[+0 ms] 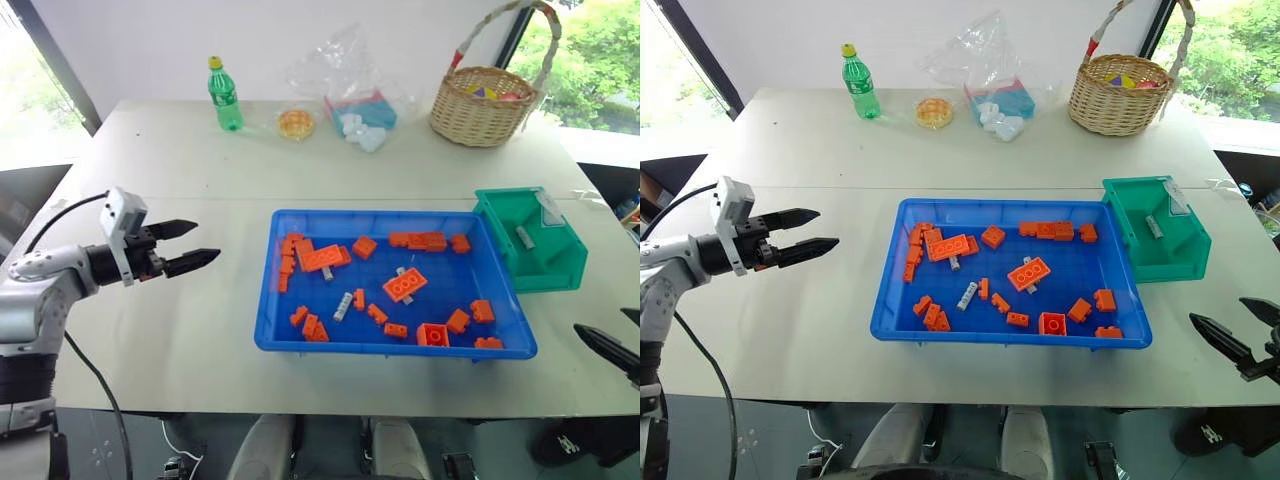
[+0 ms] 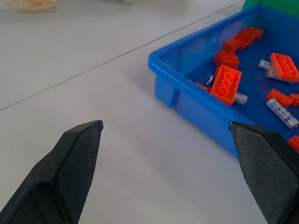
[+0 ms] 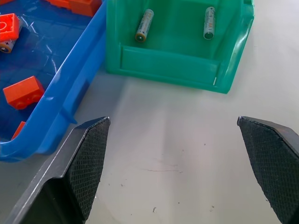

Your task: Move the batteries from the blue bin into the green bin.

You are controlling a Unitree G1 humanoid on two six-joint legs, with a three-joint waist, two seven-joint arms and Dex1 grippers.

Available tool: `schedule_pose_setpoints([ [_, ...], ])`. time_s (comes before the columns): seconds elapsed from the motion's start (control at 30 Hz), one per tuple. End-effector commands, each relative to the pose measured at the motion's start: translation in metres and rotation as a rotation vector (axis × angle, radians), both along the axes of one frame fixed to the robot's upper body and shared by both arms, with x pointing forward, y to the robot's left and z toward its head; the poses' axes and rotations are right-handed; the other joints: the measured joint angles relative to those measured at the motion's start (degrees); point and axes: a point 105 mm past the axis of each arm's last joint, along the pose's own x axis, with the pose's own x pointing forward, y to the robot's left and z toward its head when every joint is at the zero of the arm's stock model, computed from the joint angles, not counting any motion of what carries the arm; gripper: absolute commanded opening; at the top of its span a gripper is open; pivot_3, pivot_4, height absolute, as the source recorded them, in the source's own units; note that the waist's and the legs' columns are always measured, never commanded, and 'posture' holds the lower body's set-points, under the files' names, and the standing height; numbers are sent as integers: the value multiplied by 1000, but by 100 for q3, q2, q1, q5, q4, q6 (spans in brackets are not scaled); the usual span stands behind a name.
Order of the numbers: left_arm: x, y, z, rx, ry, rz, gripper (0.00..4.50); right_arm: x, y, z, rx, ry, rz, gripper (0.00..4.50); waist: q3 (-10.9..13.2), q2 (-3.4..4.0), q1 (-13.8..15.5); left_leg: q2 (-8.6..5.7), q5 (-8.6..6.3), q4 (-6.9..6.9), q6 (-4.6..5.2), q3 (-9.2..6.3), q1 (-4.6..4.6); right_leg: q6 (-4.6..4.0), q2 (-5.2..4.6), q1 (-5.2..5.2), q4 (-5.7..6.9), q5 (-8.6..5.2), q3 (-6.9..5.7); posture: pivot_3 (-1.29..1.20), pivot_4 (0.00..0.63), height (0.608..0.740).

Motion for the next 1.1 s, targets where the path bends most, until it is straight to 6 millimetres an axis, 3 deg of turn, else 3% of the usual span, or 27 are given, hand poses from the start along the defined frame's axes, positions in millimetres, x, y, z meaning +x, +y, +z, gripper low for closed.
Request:
schedule_pose_setpoints([
  [0.03, -3, -10, 8, -18, -48, -27, 4500, 1, -4, 15, -40, -33, 8, 4486, 0, -1, 0, 0, 0, 0, 0, 0, 0, 0, 0, 0, 0, 0, 0, 0, 150, 693],
  [0.47, -5, -14, 8, -16, -27, -62, 4500, -4, -4, 20, -55, -29, 31, 4486, 0, -1, 0, 1, 0, 2, 0, 0, 6, -1, 2, 6, 1, 0, 0, 0, 150, 693],
  [0.63, -9, -22, 13, -20, -25, -106, 4500, 15, 10, 45, -76, -71, 133, 4486, 0, 1, -24, 1, 0, 3, 0, 4, 10, -2, 2, 6, 2, 1, 2, 0, 150, 693],
  [0.77, -18, -32, 22, -20, -26, -180, 4500, 48, 46, 69, -98, -116, 334, 4486, 1, -2, -30, 8, 0, 6, 1, 13, 21, -1, 5, 13, 3, 1, 3, 0, 150, 693],
  [0.87, -24, -42, 30, -13, -30, -236, 4500, 74, 86, 82, -85, -143, 511, 4486, 4, -2, -23, 18, 0, 5, 0, 14, 22, -4, 10, 15, 0, 0, 2, 0, 150, 693],
  [1.1, -41, -60, 44, 14, -48, -353, 4500, 122, 186, 69, -94, -110, 911, 4486, 9, -8, -31, 20, 1, 1, -1, 15, -2, -15, 15, -9, -2, 11, 3, 0, 150, 693],
])
